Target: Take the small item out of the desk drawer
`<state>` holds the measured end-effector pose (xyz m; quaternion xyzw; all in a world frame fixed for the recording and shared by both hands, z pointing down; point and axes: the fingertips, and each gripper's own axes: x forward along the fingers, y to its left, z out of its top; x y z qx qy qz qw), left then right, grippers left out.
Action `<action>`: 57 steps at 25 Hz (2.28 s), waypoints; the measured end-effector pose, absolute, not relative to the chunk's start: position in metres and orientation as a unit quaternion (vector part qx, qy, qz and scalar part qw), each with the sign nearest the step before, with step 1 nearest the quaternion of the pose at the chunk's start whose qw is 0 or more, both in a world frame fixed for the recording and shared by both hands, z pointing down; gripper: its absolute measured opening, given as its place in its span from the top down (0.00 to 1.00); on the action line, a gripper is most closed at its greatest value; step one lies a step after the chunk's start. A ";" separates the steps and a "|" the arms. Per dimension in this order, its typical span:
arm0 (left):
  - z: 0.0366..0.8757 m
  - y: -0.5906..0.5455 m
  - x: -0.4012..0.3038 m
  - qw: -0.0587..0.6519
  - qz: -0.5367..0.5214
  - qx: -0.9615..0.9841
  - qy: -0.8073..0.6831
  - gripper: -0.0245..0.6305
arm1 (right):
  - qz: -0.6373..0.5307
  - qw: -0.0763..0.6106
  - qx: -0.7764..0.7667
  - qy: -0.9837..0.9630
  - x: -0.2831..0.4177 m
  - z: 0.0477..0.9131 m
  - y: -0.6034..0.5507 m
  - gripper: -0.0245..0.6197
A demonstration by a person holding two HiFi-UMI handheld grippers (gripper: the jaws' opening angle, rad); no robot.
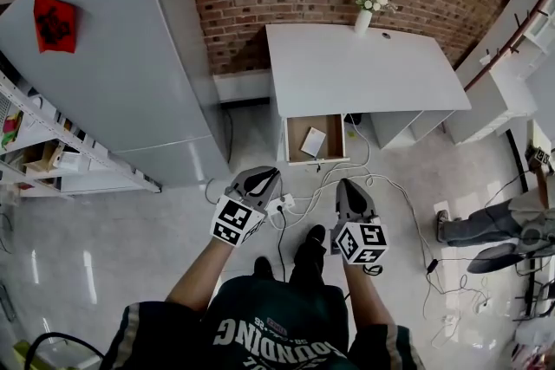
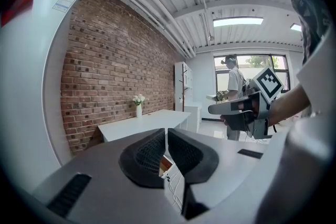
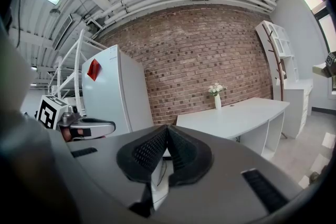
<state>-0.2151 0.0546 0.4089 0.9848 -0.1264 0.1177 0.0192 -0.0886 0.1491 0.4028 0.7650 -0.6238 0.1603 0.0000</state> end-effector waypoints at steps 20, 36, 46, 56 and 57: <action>0.434 -0.005 -0.107 0.043 0.146 0.978 -0.140 0.92 | 0.185 0.011 0.751 -0.633 0.023 0.421 0.085 0.92; 0.471 -0.020 -0.029 0.074 0.187 0.960 -0.196 0.92 | 0.213 0.032 0.704 -0.677 0.110 0.456 0.051 0.93; 0.487 -0.012 0.010 0.083 0.200 0.955 -0.202 0.92 | 0.217 0.043 0.692 -0.687 0.145 0.469 0.058 0.92; 0.511 -0.019 0.028 0.088 0.217 0.954 -0.189 0.92 | 0.223 0.045 0.707 -0.670 0.168 0.480 0.063 0.92; 0.515 -0.021 0.030 0.090 0.221 0.953 -0.187 0.92 | 0.224 0.046 0.707 -0.669 0.170 0.481 0.062 0.92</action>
